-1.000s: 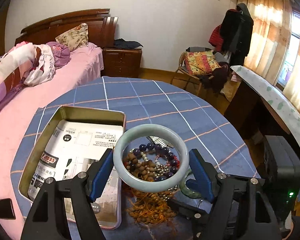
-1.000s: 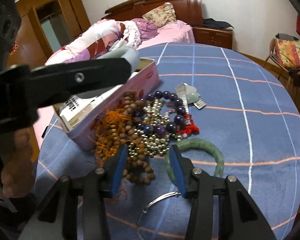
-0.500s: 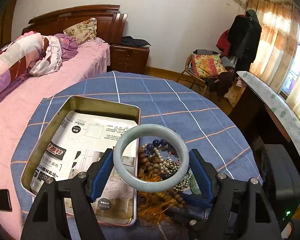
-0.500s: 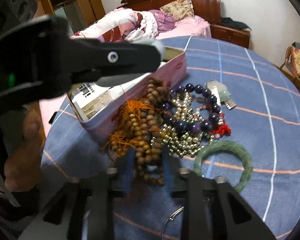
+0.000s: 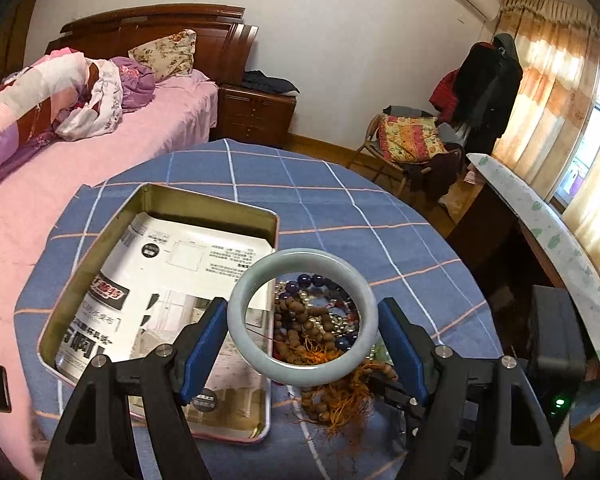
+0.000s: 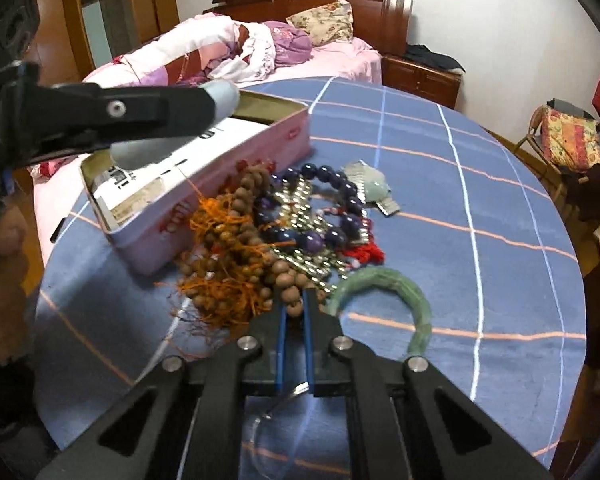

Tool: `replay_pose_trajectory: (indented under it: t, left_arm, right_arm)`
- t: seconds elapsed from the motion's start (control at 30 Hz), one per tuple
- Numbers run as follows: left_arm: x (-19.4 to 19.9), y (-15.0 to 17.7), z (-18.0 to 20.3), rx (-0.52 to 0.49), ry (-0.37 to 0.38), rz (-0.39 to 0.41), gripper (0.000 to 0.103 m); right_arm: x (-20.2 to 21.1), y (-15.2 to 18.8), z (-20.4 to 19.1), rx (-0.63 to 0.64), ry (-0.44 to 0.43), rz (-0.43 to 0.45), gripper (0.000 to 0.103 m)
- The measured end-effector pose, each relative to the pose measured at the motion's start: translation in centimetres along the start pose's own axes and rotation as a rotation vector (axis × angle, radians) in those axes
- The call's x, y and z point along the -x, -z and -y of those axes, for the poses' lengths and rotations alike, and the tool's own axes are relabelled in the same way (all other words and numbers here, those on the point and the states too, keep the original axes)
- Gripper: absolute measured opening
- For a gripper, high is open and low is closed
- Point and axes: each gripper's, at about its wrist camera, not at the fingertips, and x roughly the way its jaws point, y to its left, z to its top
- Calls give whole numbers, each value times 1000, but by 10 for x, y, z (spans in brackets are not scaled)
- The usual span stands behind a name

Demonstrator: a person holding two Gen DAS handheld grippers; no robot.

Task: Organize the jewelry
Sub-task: 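Carry the bead strand into the tin with the right tool while the left tool carries the bangle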

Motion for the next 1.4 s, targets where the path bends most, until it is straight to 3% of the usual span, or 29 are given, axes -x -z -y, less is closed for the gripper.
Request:
replay_pose_trajectory:
  t: [0.23, 0.43, 0.67, 0.9, 1.4]
  left_arm:
    - [-14, 10, 30, -97, -4, -16, 76]
    - [-10, 10, 32, -99, 0, 7, 76]
    - [-26, 20, 41, -149, -3, -44, 76]
    - [-1, 7, 44, -185, -56, 16, 76]
    - [26, -24, -18, -99, -200, 72, 76]
  right_arm:
    - [24, 6, 10, -10, 69, 13, 9]
    - [26, 10, 40, -73, 116, 7, 9]
    - [35, 11, 40, -84, 95, 26, 9]
    - [63, -7, 36, -81, 74, 119, 9]
    - [69, -69, 5, 18, 65, 206, 9]
